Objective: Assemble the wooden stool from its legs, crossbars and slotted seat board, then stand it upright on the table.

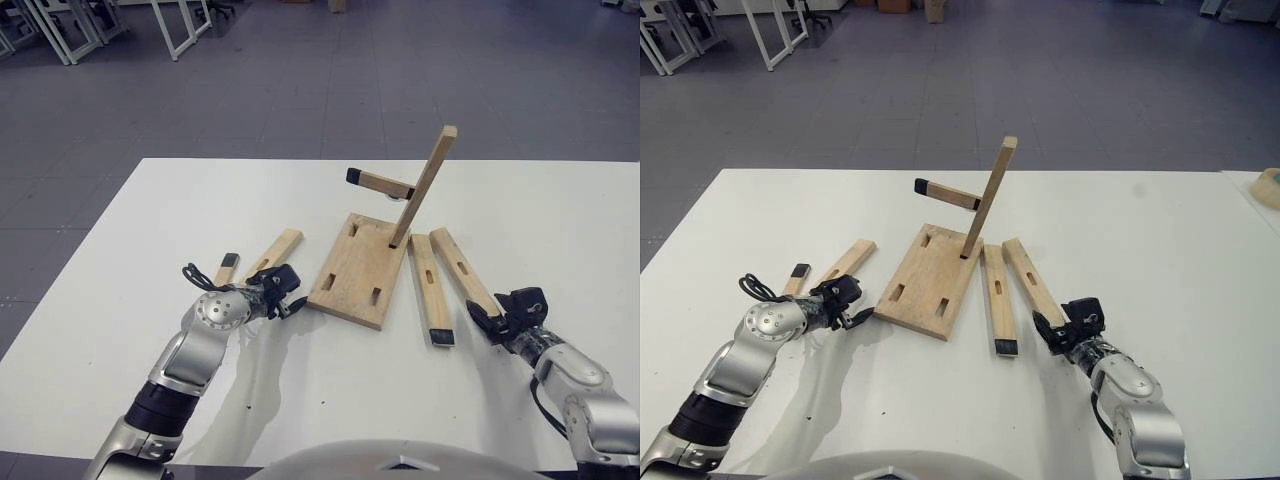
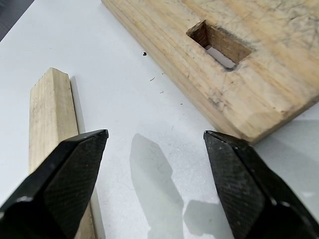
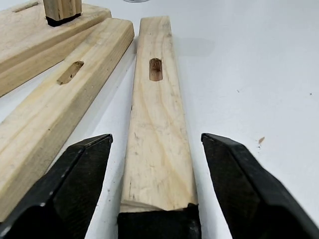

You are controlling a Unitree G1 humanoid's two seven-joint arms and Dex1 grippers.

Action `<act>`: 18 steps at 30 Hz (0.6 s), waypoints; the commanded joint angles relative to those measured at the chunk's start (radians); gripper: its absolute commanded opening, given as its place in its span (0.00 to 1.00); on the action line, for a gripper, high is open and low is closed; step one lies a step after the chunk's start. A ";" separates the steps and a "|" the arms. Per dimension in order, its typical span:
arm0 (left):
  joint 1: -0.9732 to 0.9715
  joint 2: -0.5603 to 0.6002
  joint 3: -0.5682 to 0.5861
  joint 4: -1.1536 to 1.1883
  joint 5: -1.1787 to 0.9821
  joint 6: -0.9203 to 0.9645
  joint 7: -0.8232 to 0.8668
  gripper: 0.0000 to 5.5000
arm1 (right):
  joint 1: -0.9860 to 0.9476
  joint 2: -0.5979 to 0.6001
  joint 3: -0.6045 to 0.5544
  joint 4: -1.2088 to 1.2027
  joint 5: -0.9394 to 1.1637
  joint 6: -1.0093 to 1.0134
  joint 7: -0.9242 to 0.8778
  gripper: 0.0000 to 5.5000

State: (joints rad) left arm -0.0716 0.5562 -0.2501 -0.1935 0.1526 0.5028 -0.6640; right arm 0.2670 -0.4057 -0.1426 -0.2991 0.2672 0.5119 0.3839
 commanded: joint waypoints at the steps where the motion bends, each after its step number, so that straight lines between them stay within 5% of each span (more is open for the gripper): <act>1: 0.008 -0.009 -0.022 0.022 -0.003 0.020 -0.001 0.65 | -0.015 -0.019 0.025 0.040 -0.051 -0.006 -0.011 0.61; 8: -0.001 -0.014 -0.030 0.024 -0.006 0.023 0.006 0.65 | -0.012 0.020 0.007 0.019 -0.034 -0.035 -0.020 0.38; 18: -0.052 -0.060 -0.116 -0.035 -0.068 0.052 -0.064 0.65 | -0.471 0.045 -0.194 -0.152 0.180 -0.016 -0.160 0.37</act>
State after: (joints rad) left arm -0.1036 0.5264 -0.3273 -0.2174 0.0981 0.5323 -0.7103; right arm -0.0956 -0.3625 -0.3167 -0.4054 0.3827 0.4518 0.2490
